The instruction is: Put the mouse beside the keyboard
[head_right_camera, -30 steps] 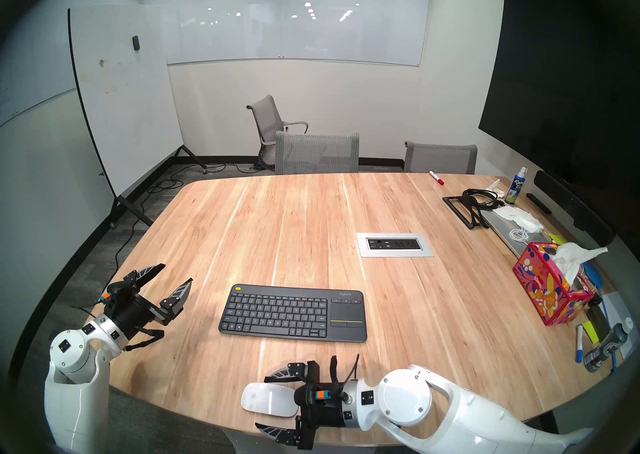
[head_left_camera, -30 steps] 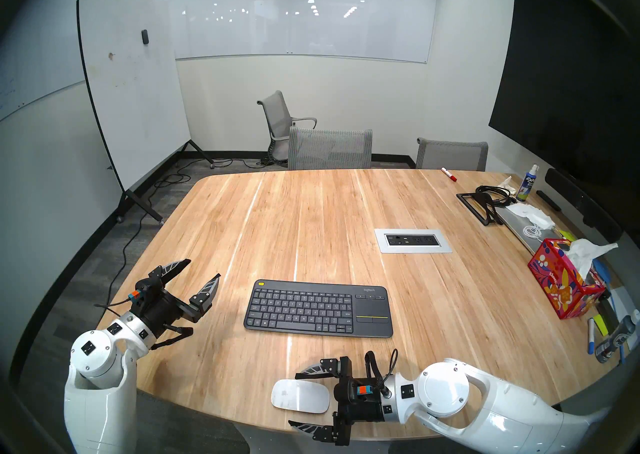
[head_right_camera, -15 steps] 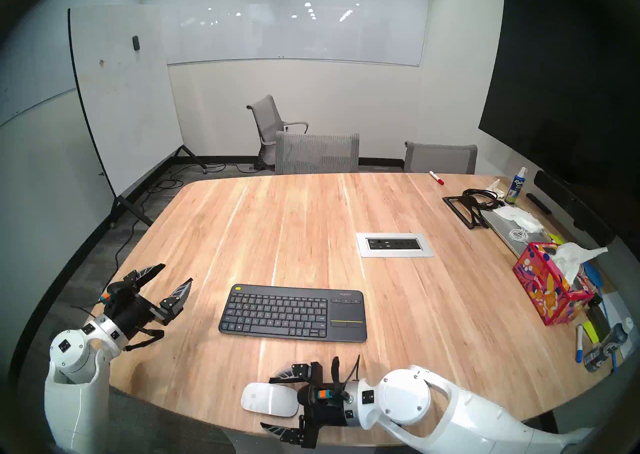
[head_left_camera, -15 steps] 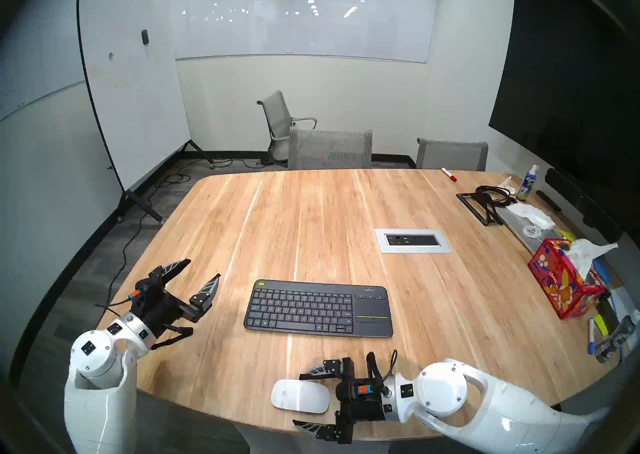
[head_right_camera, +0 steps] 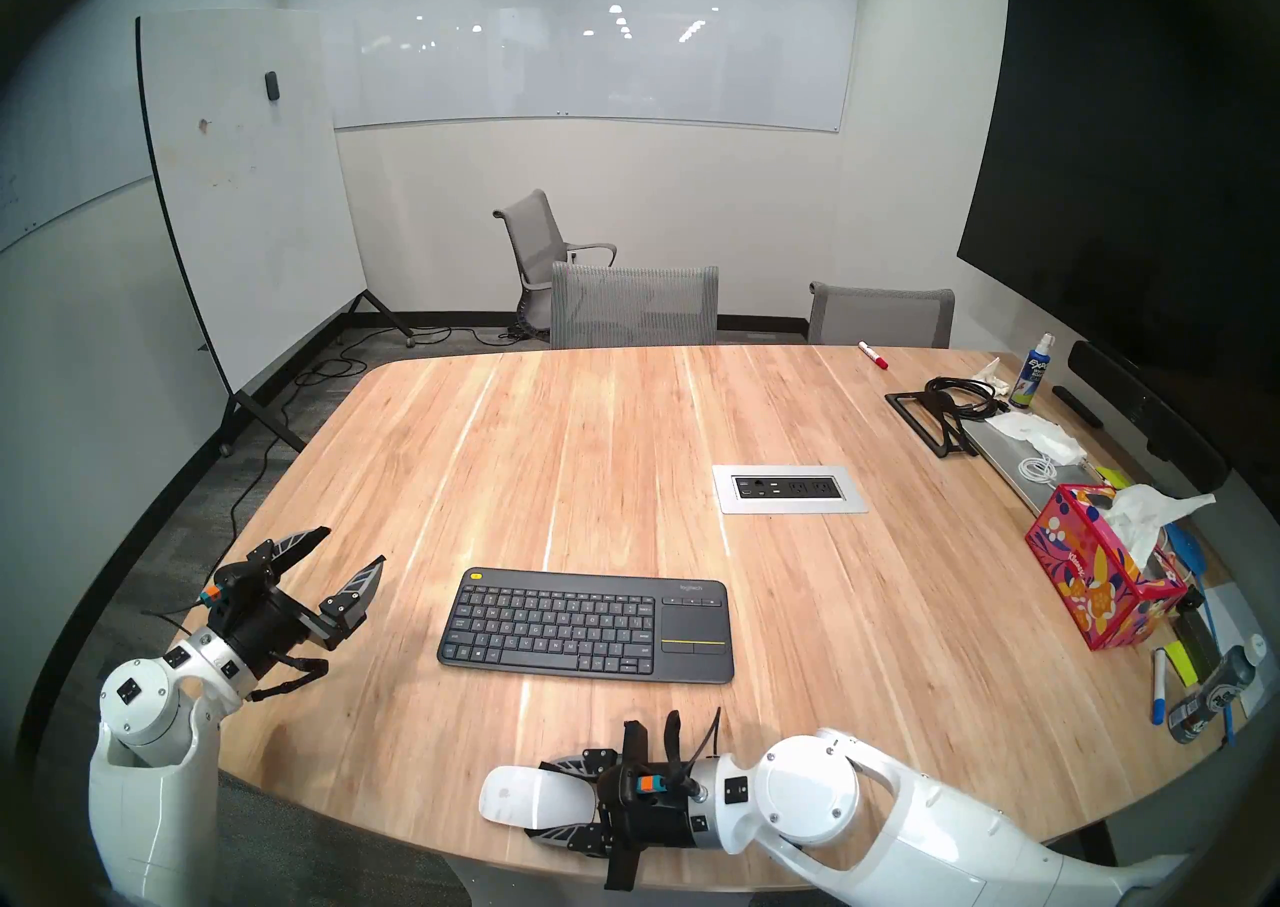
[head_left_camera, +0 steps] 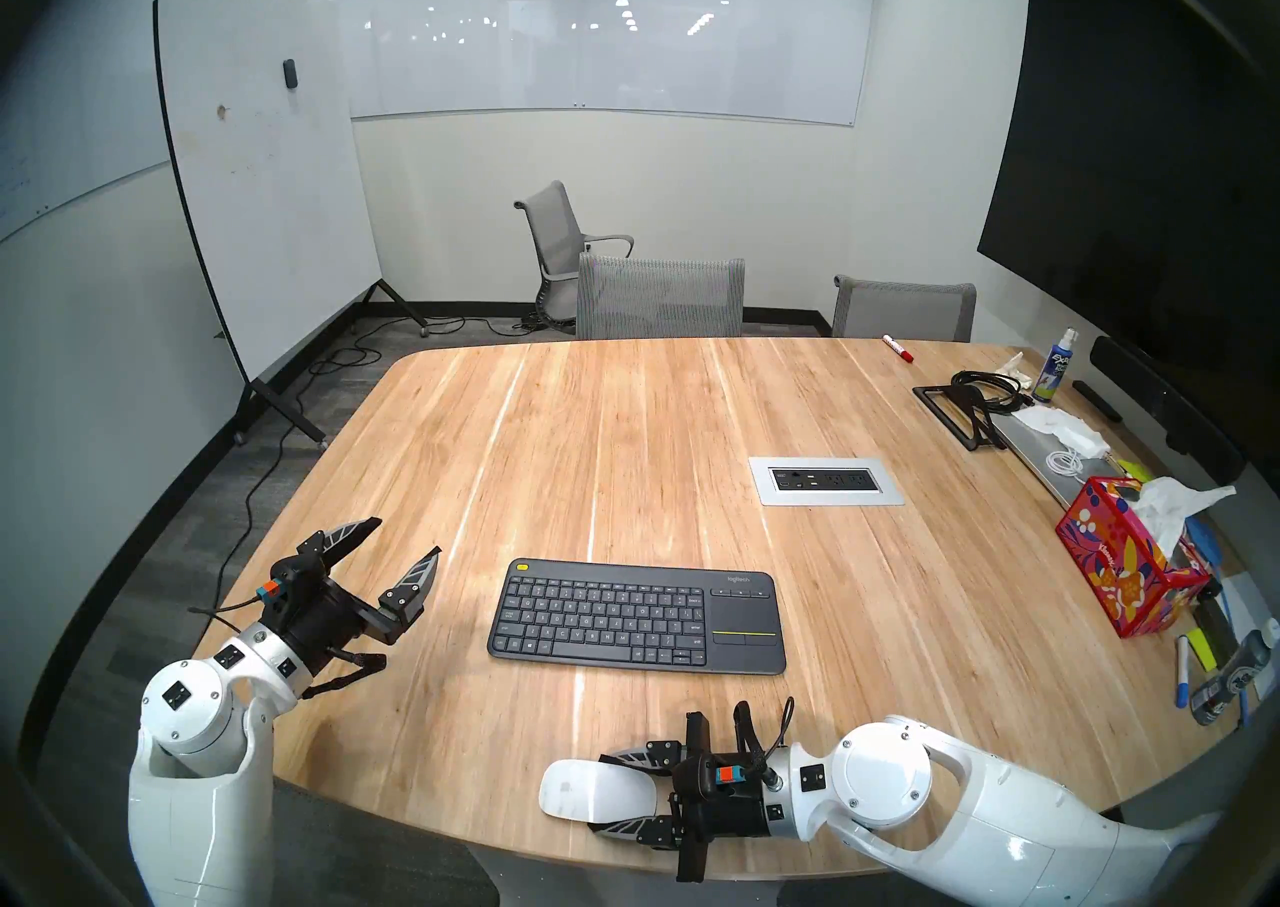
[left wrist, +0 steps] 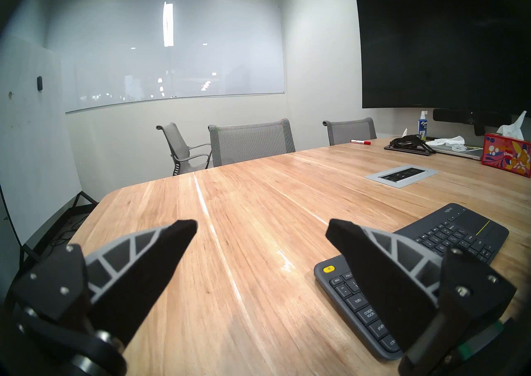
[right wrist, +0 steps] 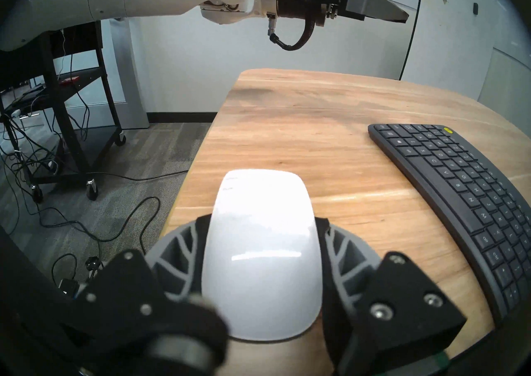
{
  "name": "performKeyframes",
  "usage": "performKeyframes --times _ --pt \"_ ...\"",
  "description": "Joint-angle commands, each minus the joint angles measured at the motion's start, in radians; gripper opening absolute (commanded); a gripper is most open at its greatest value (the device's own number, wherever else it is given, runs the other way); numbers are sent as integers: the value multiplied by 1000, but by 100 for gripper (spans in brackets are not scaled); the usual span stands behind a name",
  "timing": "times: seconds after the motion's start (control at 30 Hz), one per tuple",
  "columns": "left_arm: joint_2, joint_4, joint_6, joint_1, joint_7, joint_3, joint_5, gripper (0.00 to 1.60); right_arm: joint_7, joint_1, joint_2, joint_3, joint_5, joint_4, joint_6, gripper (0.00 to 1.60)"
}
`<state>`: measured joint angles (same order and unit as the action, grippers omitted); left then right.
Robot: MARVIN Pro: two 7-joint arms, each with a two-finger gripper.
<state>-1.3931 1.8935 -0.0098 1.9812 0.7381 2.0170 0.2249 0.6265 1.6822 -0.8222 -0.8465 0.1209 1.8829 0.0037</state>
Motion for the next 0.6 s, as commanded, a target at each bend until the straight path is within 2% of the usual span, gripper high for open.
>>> performKeyframes --times 0.0,0.2,0.57 --pt "-1 16 -3 0 -1 -1 -2 160 -23 12 -9 -13 13 16 -19 0" --pt "-1 16 -3 -1 -1 -1 -2 160 -53 35 9 -29 15 39 -28 0" --pt "-1 15 -3 -1 -1 -1 -2 160 -133 116 75 -112 55 93 -88 0"
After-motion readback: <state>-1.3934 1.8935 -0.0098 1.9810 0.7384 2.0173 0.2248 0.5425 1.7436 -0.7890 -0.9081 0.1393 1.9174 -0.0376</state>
